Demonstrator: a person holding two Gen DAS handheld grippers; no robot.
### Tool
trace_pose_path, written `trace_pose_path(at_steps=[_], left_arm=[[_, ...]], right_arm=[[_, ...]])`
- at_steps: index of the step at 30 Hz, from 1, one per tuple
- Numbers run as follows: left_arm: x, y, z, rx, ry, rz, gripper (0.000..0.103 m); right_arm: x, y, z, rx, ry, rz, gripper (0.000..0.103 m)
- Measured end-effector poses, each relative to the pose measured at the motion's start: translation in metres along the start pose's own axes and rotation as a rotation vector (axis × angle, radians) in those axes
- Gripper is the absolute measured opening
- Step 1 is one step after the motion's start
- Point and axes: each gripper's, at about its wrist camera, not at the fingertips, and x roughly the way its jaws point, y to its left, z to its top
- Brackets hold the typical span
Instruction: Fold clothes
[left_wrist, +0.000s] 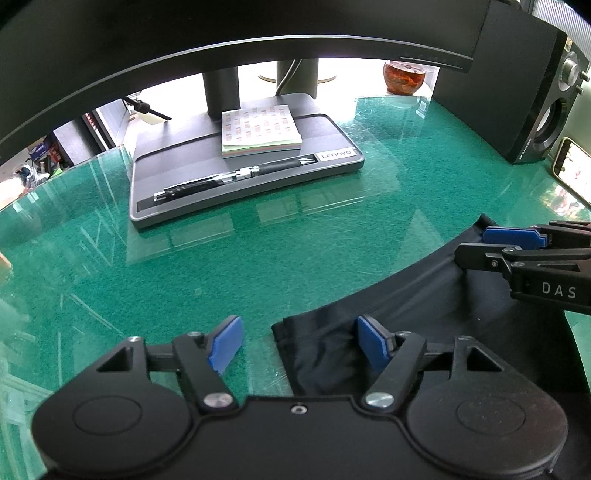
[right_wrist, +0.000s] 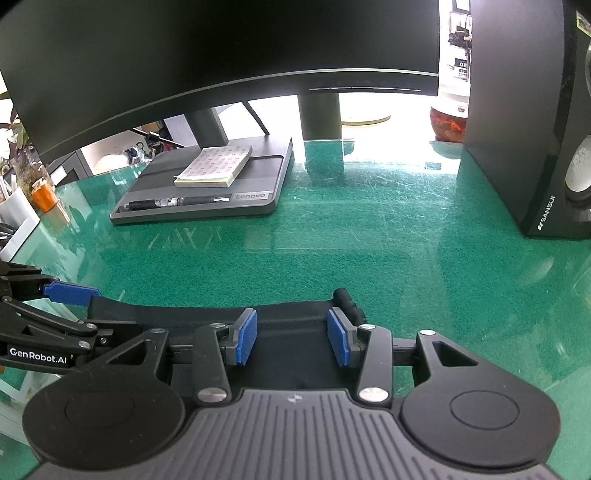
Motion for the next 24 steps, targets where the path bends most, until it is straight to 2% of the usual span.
trace_pose_path(at_steps=[19, 24], left_arm=[[-0.0002, 0.0008, 0.0009, 0.001, 0.0, 0.004, 0.072], [0.001, 0.0031, 0.0012, -0.005, 0.004, 0.011, 0.078]], right_arm=[[0.0002, 0.0001, -0.0007, -0.002, -0.002, 0.0, 0.042], [0.0, -0.0015, -0.0008, -0.005, -0.002, 0.0, 0.041]])
